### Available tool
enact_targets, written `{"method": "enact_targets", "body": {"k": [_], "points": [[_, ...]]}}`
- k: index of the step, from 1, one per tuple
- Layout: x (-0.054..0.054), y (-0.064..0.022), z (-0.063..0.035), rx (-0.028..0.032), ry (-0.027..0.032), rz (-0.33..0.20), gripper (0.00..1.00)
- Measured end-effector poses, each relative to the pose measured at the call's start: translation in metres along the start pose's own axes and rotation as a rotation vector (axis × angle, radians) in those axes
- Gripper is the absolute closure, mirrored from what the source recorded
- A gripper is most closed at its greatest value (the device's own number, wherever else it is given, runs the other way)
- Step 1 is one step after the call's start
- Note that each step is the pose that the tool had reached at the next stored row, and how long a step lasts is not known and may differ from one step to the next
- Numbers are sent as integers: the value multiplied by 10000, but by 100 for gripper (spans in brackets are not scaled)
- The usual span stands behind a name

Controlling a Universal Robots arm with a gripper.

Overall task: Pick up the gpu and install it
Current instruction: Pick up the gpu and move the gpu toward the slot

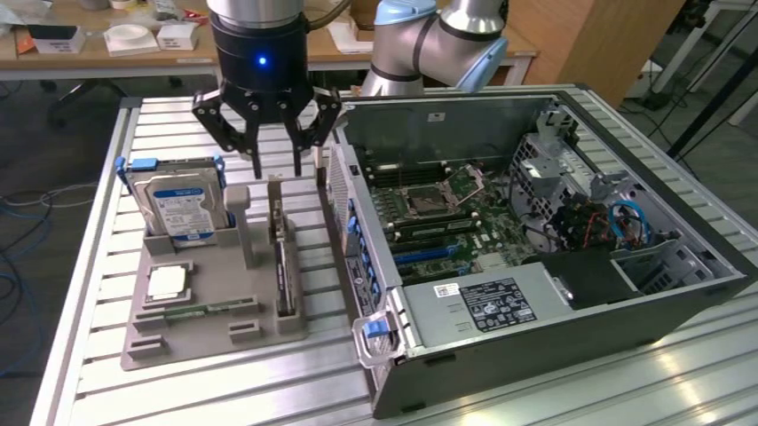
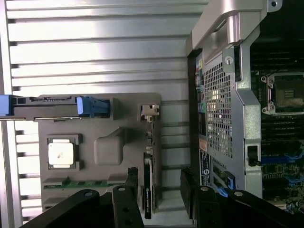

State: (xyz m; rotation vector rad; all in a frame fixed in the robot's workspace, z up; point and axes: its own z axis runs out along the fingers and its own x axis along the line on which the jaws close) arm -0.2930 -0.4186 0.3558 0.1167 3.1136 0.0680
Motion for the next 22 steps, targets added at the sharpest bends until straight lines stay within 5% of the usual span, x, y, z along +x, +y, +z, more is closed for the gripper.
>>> {"method": "enact_targets", "body": {"k": [22], "points": [[-1, -68, 150, 0, 0, 0, 51]]}}
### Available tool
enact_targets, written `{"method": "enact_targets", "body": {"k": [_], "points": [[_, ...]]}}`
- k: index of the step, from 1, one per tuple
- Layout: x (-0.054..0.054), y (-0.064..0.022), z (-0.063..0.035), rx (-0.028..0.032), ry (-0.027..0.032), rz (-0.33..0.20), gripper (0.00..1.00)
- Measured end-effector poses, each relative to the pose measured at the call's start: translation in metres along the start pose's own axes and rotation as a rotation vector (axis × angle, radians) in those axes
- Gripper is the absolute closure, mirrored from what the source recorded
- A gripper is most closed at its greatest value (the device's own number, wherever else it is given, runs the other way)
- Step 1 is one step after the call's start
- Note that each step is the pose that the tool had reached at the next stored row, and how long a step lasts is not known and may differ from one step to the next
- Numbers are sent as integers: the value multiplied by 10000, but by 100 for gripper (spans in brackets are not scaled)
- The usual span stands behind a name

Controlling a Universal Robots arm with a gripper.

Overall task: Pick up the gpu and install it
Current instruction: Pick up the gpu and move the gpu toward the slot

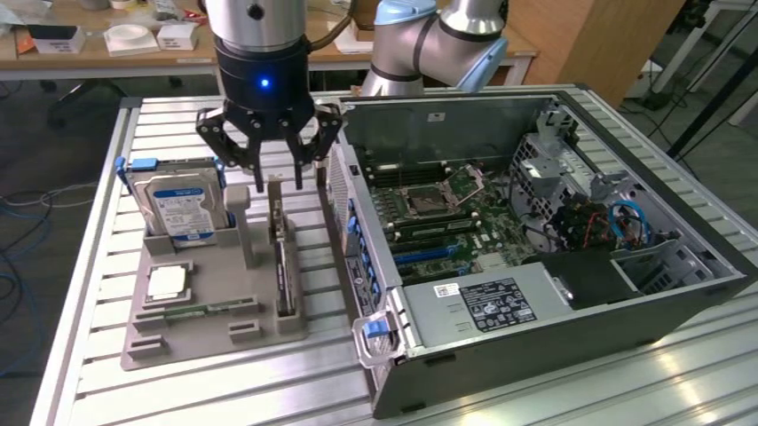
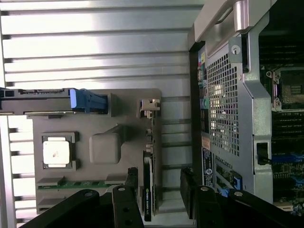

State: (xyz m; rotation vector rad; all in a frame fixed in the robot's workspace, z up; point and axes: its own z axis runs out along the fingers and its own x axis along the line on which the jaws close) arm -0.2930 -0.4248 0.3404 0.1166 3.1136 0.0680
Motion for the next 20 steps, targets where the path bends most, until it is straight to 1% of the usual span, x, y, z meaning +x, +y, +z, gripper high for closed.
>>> {"method": "enact_targets", "body": {"k": [20], "points": [[-6, -116, 112, 0, 0, 0, 51]]}}
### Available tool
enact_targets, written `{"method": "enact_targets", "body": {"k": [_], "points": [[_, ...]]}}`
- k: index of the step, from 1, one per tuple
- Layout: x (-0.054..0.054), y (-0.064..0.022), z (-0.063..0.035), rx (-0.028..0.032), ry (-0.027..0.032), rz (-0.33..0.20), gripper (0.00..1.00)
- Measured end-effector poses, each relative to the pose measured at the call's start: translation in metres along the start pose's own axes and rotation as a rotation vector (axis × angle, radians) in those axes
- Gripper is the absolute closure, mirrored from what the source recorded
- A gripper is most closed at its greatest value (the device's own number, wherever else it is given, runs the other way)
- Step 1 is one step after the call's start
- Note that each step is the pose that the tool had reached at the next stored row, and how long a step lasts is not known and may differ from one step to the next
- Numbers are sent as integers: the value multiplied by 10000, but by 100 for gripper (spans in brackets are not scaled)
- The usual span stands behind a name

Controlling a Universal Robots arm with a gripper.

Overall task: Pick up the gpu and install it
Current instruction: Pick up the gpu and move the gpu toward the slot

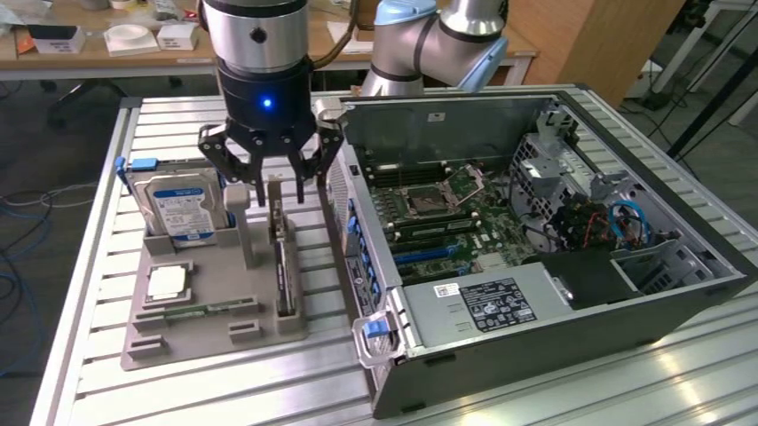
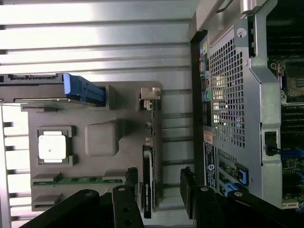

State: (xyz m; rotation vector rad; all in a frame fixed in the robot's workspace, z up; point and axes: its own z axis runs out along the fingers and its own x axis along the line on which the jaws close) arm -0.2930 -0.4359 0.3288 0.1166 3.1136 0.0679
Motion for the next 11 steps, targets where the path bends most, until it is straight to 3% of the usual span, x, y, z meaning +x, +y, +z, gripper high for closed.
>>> {"method": "enact_targets", "body": {"k": [11], "points": [[-3, -61, 63, 0, 0, 0, 51]]}}
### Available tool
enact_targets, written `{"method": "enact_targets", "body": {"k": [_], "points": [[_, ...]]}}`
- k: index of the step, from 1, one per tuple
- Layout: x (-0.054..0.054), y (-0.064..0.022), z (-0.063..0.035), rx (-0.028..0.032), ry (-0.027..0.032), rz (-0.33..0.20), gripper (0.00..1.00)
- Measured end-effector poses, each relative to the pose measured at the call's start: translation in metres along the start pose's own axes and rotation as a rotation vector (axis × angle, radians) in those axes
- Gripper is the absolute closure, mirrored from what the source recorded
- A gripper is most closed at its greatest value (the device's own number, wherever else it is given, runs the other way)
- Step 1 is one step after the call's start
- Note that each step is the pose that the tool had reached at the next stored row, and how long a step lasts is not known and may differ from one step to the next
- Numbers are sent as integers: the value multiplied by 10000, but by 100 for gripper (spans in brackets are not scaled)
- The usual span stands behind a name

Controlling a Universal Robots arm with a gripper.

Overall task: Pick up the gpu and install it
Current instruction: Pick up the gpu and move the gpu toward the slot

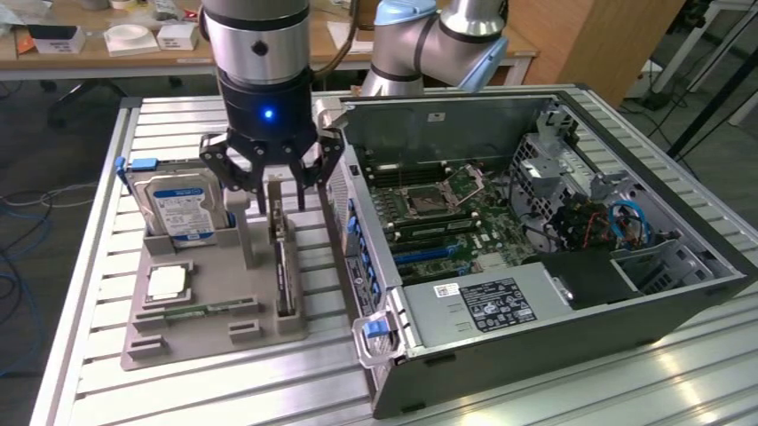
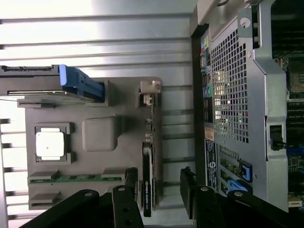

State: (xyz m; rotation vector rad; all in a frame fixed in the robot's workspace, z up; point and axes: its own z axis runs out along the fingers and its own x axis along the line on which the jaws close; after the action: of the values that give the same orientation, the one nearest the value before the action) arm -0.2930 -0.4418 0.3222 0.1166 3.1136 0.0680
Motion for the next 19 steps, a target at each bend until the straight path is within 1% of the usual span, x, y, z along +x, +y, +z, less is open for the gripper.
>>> {"method": "enact_targets", "body": {"k": [9, 11, 13, 16, 18, 19], "points": [[-2, -61, 48, 0, 0, 1, 51], [-2, -68, 55, 8, 15, 1, 51], [-2, -72, 59, 53, 70, 3, 51], [-3, -78, 68, 125, 185, 5, 51], [-2, -80, 71, 172, 240, 8, 51], [-2, -80, 73, 193, 250, 8, 51]]}}
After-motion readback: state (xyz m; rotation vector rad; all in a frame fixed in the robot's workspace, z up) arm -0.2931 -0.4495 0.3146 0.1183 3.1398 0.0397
